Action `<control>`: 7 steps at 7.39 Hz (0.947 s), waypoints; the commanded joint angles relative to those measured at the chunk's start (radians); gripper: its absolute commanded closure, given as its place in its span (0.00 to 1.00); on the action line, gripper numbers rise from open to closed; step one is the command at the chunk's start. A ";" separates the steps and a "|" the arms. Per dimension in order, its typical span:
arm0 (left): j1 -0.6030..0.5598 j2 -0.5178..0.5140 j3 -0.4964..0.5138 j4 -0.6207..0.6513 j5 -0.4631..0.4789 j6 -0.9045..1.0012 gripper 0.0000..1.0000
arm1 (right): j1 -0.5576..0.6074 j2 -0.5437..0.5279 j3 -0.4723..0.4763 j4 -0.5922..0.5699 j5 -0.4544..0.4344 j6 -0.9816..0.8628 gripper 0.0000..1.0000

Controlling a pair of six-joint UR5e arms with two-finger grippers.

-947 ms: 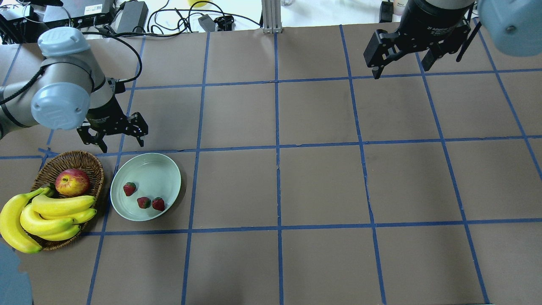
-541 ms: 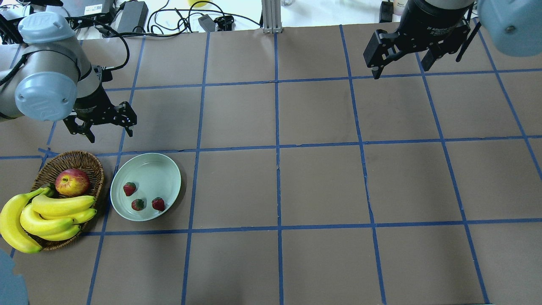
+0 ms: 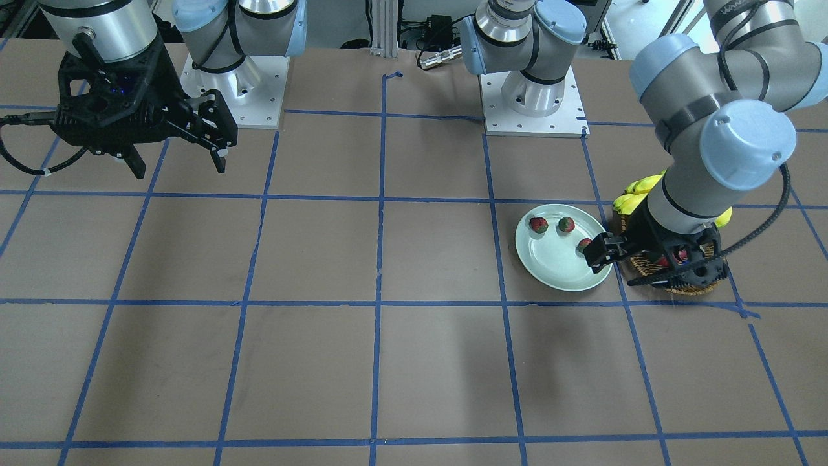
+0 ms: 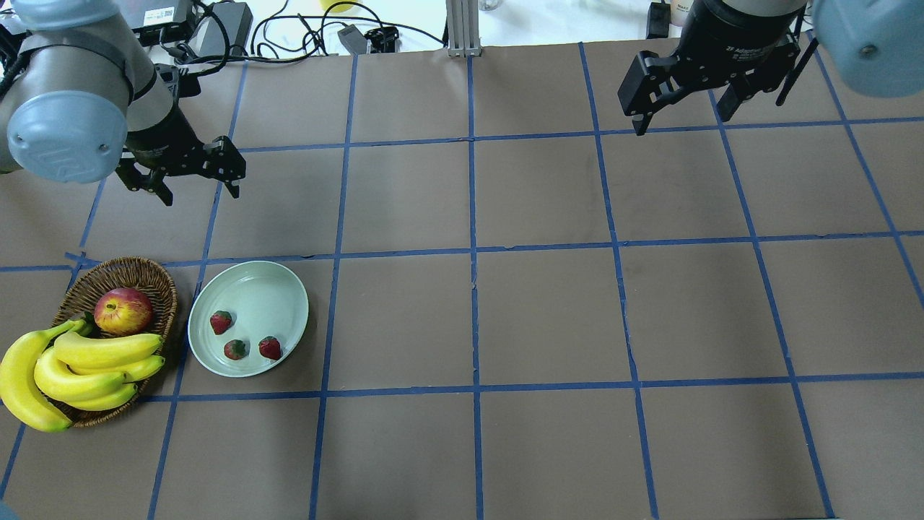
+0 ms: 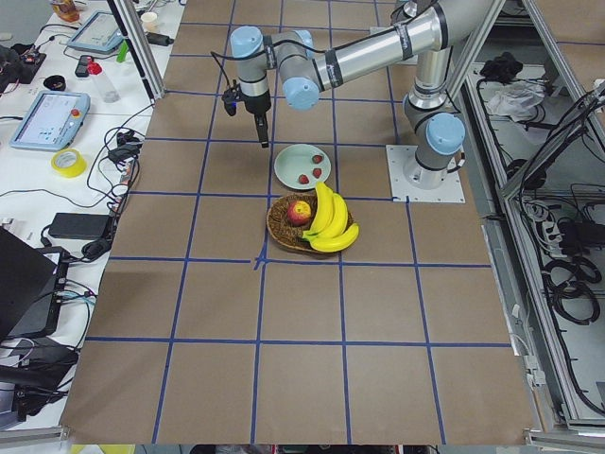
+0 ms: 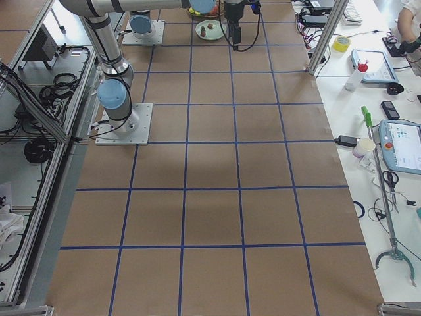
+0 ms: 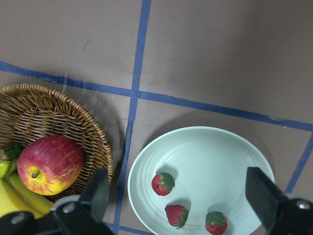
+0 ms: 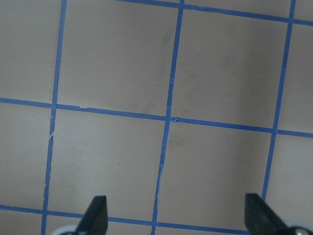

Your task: Collect all strawberries into plate

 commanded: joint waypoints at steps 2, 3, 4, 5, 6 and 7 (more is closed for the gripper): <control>-0.063 0.099 0.023 -0.122 -0.036 -0.013 0.00 | 0.000 0.000 0.000 0.000 0.000 0.000 0.00; -0.098 0.140 0.023 -0.124 -0.041 -0.015 0.00 | 0.002 0.000 0.000 0.000 0.000 0.000 0.00; -0.117 0.159 0.025 -0.124 -0.048 -0.004 0.00 | 0.000 0.000 0.002 0.000 0.000 0.000 0.00; -0.127 0.174 0.025 -0.128 -0.050 0.004 0.00 | 0.002 0.000 0.002 0.000 0.000 0.000 0.00; -0.149 0.194 0.035 -0.168 -0.074 0.004 0.00 | 0.002 0.000 0.002 0.000 0.000 0.000 0.00; -0.153 0.205 0.048 -0.206 -0.076 0.004 0.00 | 0.002 0.000 0.002 0.000 0.000 0.000 0.00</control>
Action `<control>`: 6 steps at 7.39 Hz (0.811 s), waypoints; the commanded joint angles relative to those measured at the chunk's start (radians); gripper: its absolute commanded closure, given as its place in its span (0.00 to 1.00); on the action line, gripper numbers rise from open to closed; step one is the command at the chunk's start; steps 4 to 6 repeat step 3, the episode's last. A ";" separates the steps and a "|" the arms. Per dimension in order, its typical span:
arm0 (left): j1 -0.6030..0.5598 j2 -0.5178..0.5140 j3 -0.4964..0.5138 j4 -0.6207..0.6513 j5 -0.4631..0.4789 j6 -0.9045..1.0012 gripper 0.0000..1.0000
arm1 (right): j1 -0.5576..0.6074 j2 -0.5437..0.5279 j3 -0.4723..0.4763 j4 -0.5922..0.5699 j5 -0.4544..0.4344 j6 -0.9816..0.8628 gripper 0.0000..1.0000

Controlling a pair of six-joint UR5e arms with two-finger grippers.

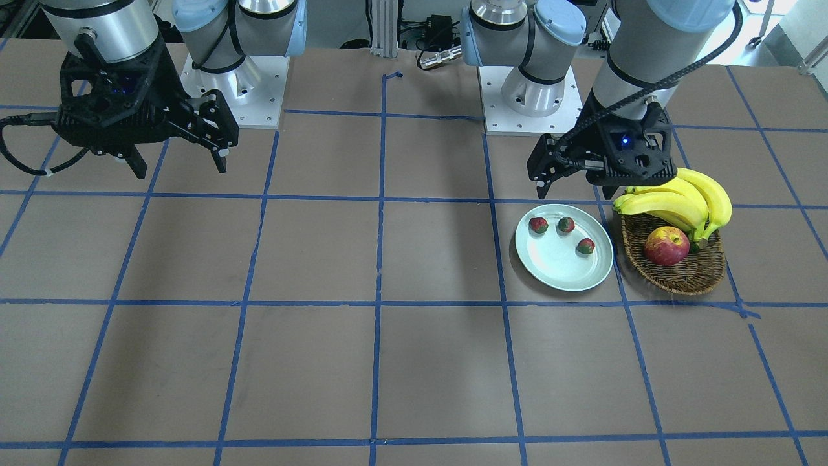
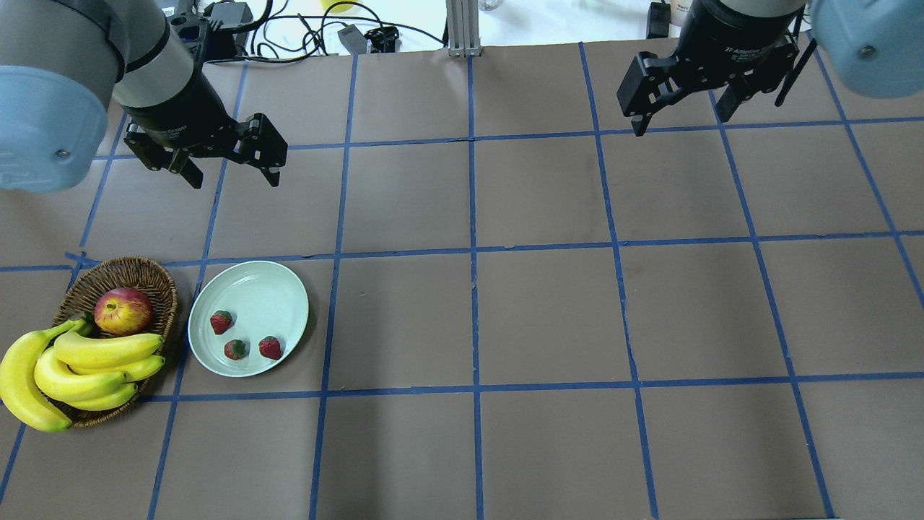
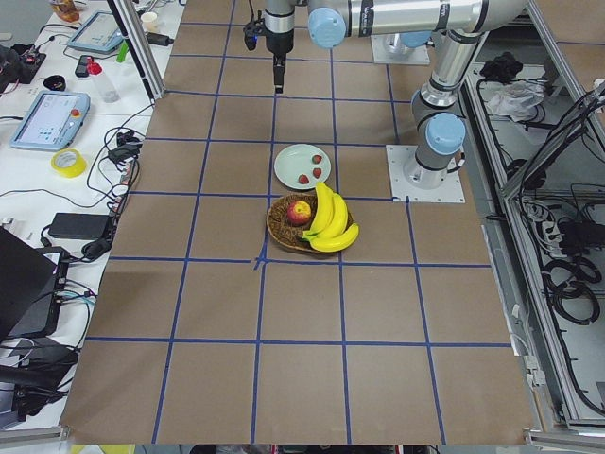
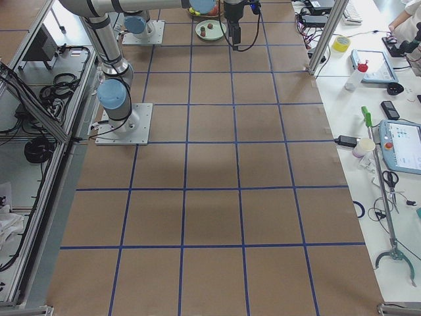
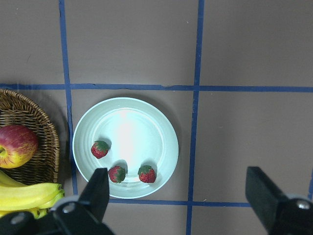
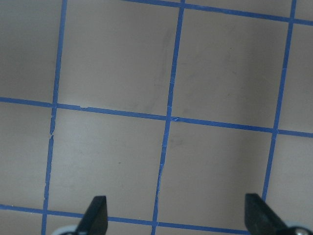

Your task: Collect all strawberries into plate

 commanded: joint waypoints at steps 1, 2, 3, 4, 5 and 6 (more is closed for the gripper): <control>-0.012 0.029 0.014 -0.054 -0.027 0.001 0.00 | 0.000 0.000 0.000 0.000 0.000 0.000 0.00; -0.011 0.031 0.012 -0.055 -0.035 0.001 0.00 | 0.000 0.000 0.000 0.000 0.000 0.000 0.00; -0.011 0.033 0.011 -0.062 -0.035 0.001 0.00 | 0.000 0.000 0.000 0.000 0.000 0.000 0.00; -0.011 0.033 0.011 -0.062 -0.035 0.001 0.00 | 0.000 0.000 0.000 0.000 0.000 0.000 0.00; -0.011 0.033 0.011 -0.062 -0.035 0.001 0.00 | 0.000 0.000 0.000 0.000 0.000 0.000 0.00; -0.011 0.033 0.011 -0.062 -0.035 0.001 0.00 | 0.000 0.000 0.000 0.000 0.000 0.000 0.00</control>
